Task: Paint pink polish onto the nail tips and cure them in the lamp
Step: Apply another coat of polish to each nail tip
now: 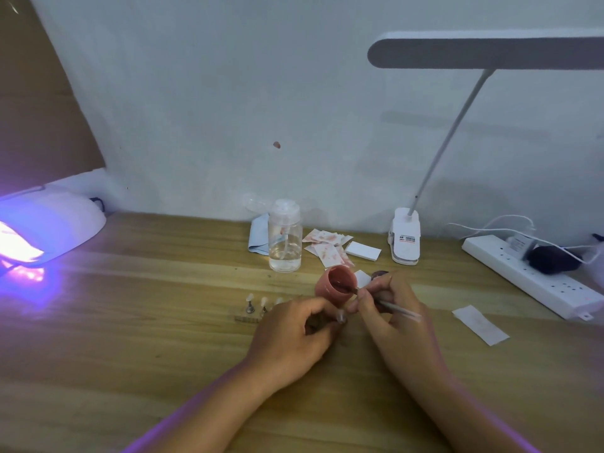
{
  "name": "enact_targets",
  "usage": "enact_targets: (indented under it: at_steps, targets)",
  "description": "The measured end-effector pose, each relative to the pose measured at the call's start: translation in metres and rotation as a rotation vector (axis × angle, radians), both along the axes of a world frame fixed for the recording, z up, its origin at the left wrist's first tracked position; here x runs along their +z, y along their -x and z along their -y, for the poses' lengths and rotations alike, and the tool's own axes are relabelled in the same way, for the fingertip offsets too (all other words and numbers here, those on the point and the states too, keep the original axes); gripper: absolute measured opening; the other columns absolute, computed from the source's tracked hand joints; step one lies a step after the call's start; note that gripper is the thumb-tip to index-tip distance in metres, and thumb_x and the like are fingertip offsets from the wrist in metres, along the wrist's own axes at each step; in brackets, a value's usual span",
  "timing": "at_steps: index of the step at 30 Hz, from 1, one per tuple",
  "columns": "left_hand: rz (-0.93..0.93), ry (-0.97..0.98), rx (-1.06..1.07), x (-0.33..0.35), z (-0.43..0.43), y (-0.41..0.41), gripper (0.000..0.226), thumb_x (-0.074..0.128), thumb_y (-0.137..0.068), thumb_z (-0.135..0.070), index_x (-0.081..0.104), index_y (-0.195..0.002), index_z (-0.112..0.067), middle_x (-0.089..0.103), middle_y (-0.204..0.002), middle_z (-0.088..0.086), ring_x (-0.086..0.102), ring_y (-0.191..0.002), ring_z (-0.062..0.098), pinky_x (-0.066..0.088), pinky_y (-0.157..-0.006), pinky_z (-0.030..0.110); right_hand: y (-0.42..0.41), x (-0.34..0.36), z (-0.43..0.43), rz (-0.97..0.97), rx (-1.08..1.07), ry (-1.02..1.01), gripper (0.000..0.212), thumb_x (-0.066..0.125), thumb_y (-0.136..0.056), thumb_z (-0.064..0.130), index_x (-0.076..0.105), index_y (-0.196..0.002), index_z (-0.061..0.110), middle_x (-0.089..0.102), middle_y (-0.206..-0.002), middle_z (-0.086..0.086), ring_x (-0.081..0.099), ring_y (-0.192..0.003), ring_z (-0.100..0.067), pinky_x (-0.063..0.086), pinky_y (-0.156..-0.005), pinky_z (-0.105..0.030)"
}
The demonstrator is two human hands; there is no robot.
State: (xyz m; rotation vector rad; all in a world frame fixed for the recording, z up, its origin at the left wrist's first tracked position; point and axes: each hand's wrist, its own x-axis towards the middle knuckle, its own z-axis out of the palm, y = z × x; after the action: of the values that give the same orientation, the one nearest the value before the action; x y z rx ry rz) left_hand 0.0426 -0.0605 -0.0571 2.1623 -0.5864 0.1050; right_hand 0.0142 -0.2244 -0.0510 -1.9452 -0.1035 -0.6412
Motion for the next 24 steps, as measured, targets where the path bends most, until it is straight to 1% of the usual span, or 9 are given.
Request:
enact_targets:
  at_steps: [3,7,10,14,17,18,22,24]
  targets:
    - [-0.001,-0.014,0.009,-0.0008,0.0009,0.0006,0.015,0.068,-0.088,-0.036,0.064,-0.078,-0.046,0.061,-0.068,-0.031,0.059,-0.059,-0.008,0.041,-0.059,0.02,0.0006,0.0006,-0.0007,-0.007,-0.001,0.005,0.008,0.065,-0.089,0.014,0.057,-0.087,0.015,0.072,-0.074,0.005,0.07,-0.073,-0.007,0.056,-0.072,-0.042]
    - [0.013,-0.026,0.027,-0.002,0.0005,-0.0001,0.008,0.066,-0.088,-0.038,0.065,-0.083,-0.044,0.063,-0.074,-0.028,0.062,-0.061,-0.004,0.048,-0.061,0.025,-0.0007,0.001,-0.0023,-0.008,-0.005,0.014,0.009,0.065,-0.09,0.013,0.057,-0.089,0.015,0.072,-0.073,0.007,0.07,-0.074,-0.005,0.055,-0.073,-0.037]
    - [0.024,-0.025,0.028,-0.003,0.0009,-0.0002,0.009,0.066,-0.088,-0.037,0.064,-0.083,-0.045,0.065,-0.083,-0.025,0.062,-0.062,-0.004,0.049,-0.062,0.025,-0.0011,0.0017,-0.0021,-0.038,-0.002,0.039,0.009,0.065,-0.09,0.017,0.057,-0.091,0.016,0.073,-0.074,0.008,0.069,-0.075,-0.002,0.055,-0.074,-0.037]
    - [0.03,-0.028,0.026,-0.0046,0.0016,-0.0006,0.013,0.066,-0.088,-0.036,0.064,-0.082,-0.047,0.064,-0.083,-0.027,0.061,-0.062,-0.005,0.046,-0.061,0.022,-0.0008,0.0015,-0.0015,-0.033,-0.025,0.06,0.008,0.064,-0.091,0.02,0.057,-0.091,0.018,0.072,-0.075,0.011,0.068,-0.075,0.001,0.052,-0.075,-0.027]
    - [0.07,-0.064,0.022,-0.0052,0.0016,-0.0012,0.02,0.067,-0.087,-0.035,0.06,-0.077,-0.05,0.059,-0.085,-0.033,0.058,-0.068,-0.006,0.037,-0.06,0.014,-0.0014,0.0021,-0.0016,-0.032,-0.035,0.053,0.008,0.064,-0.091,0.018,0.056,-0.091,0.018,0.072,-0.074,0.011,0.067,-0.074,0.001,0.052,-0.071,-0.026]
    - [0.088,-0.08,0.025,-0.006,0.0015,-0.0013,0.02,0.067,-0.086,-0.035,0.059,-0.077,-0.05,0.059,-0.086,-0.032,0.057,-0.072,-0.005,0.037,-0.061,0.014,-0.0017,0.0017,-0.0018,-0.034,-0.035,0.053,0.008,0.064,-0.091,0.018,0.055,-0.091,0.018,0.072,-0.074,0.011,0.067,-0.074,0.001,0.052,-0.071,-0.027]
    - [0.128,-0.13,0.038,-0.0082,0.0025,-0.0011,0.009,0.065,-0.086,-0.037,0.061,-0.084,-0.045,0.06,-0.092,-0.024,0.056,-0.078,-0.002,0.046,-0.068,0.023,-0.0018,0.0007,-0.0015,-0.04,-0.034,0.048,0.008,0.063,-0.092,0.018,0.056,-0.092,0.018,0.072,-0.075,0.009,0.068,-0.075,-0.001,0.053,-0.072,-0.028]
    - [0.128,-0.133,0.043,-0.0085,0.0016,-0.0013,0.005,0.064,-0.087,-0.038,0.064,-0.089,-0.043,0.062,-0.093,-0.023,0.056,-0.079,-0.001,0.048,-0.071,0.025,-0.0022,0.0011,-0.002,-0.033,-0.042,0.042,0.007,0.063,-0.092,0.018,0.056,-0.092,0.017,0.072,-0.076,0.009,0.068,-0.076,0.0,0.053,-0.072,-0.03]
